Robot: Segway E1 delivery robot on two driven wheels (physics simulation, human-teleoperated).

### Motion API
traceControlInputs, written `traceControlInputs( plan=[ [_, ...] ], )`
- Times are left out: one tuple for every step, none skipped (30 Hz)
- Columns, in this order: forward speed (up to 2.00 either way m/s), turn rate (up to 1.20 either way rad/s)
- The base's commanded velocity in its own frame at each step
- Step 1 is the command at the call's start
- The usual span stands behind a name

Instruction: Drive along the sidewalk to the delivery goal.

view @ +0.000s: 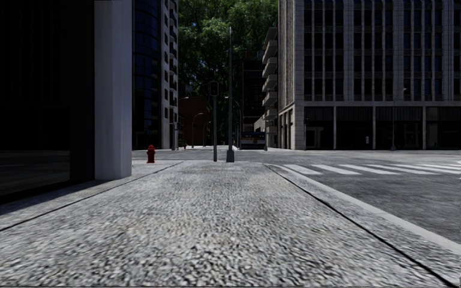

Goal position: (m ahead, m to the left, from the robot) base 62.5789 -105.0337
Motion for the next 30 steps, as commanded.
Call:
traceControlInputs(
  plan=[
    [2.0, 0.0],
    [2.0, 0.0],
    [2.0, 0.0],
    [2.0, 0.0],
    [2.0, 0.0],
    [2.0, 0.0],
    [2.0, 0.0],
    [2.0, 0.0],
    [2.0, 0.0],
    [2.0, 0.0],
    [2.0, 0.0],
    [2.0, 0.0],
    [2.0, 0.0],
    [2.0, 0.0],
    [2.0, 0.0],
    [2.0, 0.0],
    [2.0, 0.0],
    [2.0, 0.0],
    [2.0, 0.0],
    [2.0, 0.0],
    [2.0, 0.0],
    [2.0, 0.0],
    [2.0, 0.0],
    [2.0, 0.0],
    [2.0, 0.0],
    [2.0, 0.0],
    [2.0, 0.0],
    [2.0, 0.0],
    [2.0, 0.0],
    [2.0, 0.0]
  ],
)
